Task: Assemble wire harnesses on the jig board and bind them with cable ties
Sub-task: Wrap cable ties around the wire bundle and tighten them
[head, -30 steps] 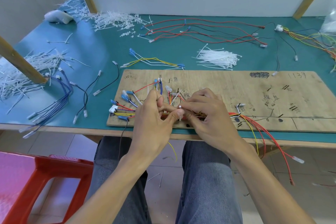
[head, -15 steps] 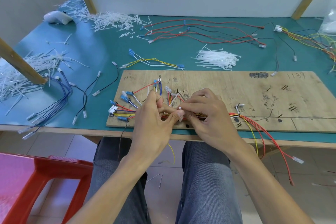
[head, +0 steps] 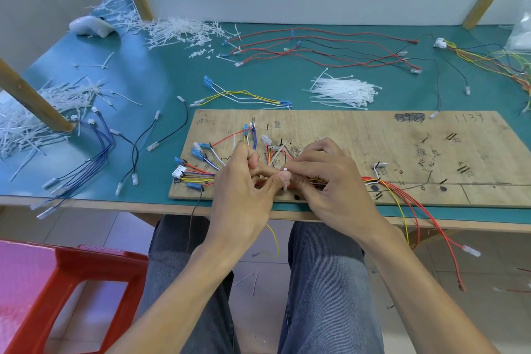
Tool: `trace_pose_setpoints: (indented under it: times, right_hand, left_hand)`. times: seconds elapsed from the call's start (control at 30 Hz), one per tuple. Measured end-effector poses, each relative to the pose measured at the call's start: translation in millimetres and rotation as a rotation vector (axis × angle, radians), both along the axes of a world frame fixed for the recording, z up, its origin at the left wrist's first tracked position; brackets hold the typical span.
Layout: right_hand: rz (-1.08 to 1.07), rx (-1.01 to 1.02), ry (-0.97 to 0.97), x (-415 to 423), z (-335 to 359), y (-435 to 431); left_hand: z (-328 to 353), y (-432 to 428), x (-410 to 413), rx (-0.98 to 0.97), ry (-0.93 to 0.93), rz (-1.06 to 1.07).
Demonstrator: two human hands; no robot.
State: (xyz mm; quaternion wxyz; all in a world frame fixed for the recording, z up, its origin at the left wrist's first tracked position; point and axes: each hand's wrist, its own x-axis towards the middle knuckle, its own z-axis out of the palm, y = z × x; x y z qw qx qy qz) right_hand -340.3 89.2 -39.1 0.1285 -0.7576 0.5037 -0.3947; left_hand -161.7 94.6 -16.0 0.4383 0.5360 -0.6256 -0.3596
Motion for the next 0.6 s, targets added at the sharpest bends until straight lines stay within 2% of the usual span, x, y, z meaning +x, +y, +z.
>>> trace_pose_setpoints:
  times: [0.17, 0.33, 0.6]
  right_hand:
    - [0.014, -0.038, 0.093, -1, 1, 4]
    - [0.001, -0.079, 0.176, -4, 1, 9]
    - [0.017, -0.070, 0.089, -4, -2, 5]
  left_hand:
    - [1, -3, 1, 0.019, 0.041, 0.026]
    - [8, -6, 4, 0.074, -0.099, -0.028]
    - [27, -18, 10, 0.032, -0.310, -0.189]
